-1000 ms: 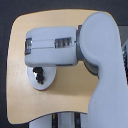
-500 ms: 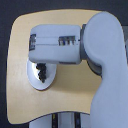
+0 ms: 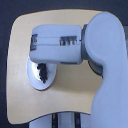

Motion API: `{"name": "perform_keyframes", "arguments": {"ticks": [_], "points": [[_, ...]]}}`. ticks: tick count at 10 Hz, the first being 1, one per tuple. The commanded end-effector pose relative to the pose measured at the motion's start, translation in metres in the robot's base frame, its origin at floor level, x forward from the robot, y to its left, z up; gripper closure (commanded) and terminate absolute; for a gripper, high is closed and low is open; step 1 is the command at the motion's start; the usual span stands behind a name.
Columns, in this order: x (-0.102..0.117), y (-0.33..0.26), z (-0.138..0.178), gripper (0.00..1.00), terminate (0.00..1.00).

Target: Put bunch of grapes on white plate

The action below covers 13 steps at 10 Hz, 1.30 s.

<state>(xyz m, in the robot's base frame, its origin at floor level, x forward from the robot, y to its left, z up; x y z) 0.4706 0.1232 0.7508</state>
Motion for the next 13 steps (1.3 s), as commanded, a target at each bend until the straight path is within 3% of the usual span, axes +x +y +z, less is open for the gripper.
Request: {"name": "perform_keyframes", "arguments": {"ticks": [1, 3, 4, 9, 13], "points": [[-0.009, -0.007, 0.013, 1.0, 0.0], [-0.012, -0.01, 0.02, 1.0, 0.0], [-0.015, -0.011, 0.022, 0.0, 0.0], [-0.026, -0.013, 0.052, 0.0, 0.0], [0.007, -0.007, 0.137, 0.0, 0.0]]}}
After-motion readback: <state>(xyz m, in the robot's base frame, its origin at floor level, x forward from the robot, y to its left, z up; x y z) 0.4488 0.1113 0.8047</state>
